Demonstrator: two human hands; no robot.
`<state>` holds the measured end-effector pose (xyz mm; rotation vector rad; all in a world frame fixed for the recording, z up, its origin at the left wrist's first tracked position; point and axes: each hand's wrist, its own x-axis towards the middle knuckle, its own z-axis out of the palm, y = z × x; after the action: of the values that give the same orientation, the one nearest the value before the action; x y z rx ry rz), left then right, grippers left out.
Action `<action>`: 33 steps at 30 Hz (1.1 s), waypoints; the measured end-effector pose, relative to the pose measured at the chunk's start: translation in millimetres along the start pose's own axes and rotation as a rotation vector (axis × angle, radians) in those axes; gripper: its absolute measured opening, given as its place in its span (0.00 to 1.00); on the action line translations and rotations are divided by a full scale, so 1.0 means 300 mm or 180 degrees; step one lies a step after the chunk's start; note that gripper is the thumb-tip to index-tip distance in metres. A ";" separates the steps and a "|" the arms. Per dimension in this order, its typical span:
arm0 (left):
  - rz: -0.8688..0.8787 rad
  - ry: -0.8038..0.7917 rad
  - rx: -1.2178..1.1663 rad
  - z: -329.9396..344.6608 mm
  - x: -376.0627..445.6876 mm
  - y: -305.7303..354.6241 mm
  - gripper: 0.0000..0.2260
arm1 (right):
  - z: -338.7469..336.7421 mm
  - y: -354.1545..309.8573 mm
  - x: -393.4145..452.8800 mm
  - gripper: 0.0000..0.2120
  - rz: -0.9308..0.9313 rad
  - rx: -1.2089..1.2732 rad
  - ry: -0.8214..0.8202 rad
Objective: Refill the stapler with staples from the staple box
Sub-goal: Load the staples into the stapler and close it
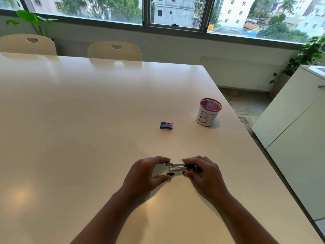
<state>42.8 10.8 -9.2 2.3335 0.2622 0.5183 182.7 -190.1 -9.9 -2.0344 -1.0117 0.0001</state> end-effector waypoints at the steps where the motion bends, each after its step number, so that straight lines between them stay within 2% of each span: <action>1: -0.0012 -0.0007 0.0030 0.001 0.000 0.001 0.25 | -0.001 -0.002 0.000 0.21 -0.0014 -0.0037 -0.0025; 8: -0.0049 -0.0096 0.0114 0.001 -0.005 0.005 0.25 | -0.006 -0.016 0.002 0.21 -0.0093 -0.0237 -0.0210; 12: -0.0084 0.0030 0.0181 0.004 -0.024 0.025 0.26 | -0.006 -0.013 0.005 0.23 -0.0071 -0.0287 -0.0262; 18: -0.0022 -0.0088 0.0152 -0.018 -0.009 0.040 0.33 | 0.002 -0.010 0.004 0.25 -0.0005 -0.0280 -0.0259; 27: -0.0080 -0.0045 0.0454 0.001 -0.013 0.069 0.30 | 0.013 0.001 0.003 0.25 0.0013 -0.0355 -0.0288; 33: -0.0199 -0.0004 0.0495 0.026 -0.044 0.102 0.38 | 0.006 -0.005 0.005 0.23 0.0053 -0.0191 -0.0319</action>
<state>35.4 -20.2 3.0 2.4668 0.3860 0.4807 182.0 -187.4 -9.4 -2.1150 -1.0680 0.0822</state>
